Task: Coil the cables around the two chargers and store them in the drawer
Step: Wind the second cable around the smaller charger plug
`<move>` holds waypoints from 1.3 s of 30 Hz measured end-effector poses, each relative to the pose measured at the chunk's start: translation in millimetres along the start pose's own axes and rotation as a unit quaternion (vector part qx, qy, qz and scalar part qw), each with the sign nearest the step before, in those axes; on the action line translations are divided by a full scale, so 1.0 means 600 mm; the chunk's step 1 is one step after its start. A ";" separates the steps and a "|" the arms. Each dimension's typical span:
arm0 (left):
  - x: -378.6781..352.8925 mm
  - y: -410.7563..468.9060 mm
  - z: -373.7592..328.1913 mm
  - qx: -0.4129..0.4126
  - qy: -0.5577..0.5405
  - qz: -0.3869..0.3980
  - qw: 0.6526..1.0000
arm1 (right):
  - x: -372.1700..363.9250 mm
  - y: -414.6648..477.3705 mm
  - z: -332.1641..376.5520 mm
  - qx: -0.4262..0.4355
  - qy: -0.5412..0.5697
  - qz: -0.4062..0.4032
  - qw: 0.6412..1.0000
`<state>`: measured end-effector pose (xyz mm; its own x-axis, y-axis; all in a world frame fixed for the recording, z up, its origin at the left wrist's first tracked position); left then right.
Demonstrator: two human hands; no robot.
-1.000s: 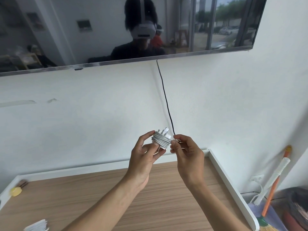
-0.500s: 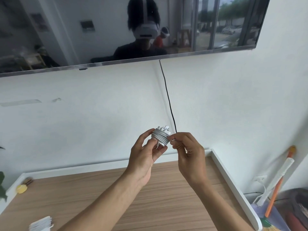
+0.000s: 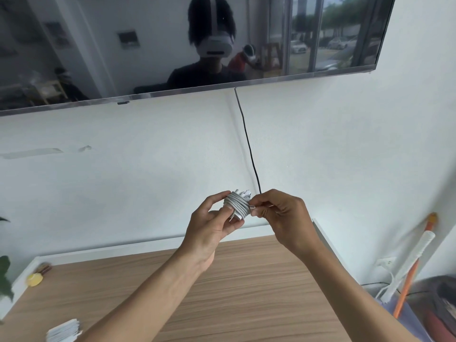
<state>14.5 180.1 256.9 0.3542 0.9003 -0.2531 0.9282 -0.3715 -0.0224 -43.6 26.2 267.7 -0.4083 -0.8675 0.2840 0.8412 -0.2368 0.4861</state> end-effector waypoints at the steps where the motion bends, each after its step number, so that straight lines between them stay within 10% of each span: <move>1: 0.000 0.000 -0.001 -0.010 0.010 -0.003 1.000 | -0.001 0.000 0.000 -0.009 0.003 -0.002 1.000; 39: 0.001 0.029 0.013 -0.039 0.086 0.007 0.995 | -0.015 0.017 -0.042 -0.135 0.015 -0.010 0.991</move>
<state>29.6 172.2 248.6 0.3761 0.9229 -0.0825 0.9263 -0.3724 0.0564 -22.1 20.5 249.3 -0.4196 -0.8725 0.2504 0.8983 -0.3596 0.2524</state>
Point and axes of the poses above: each hand's wrist, its own y-axis towards the middle knuckle, its own x-axis out of the back of the hand, z = x × y, the point moved 4 cm from there along y, towards the middle knuckle
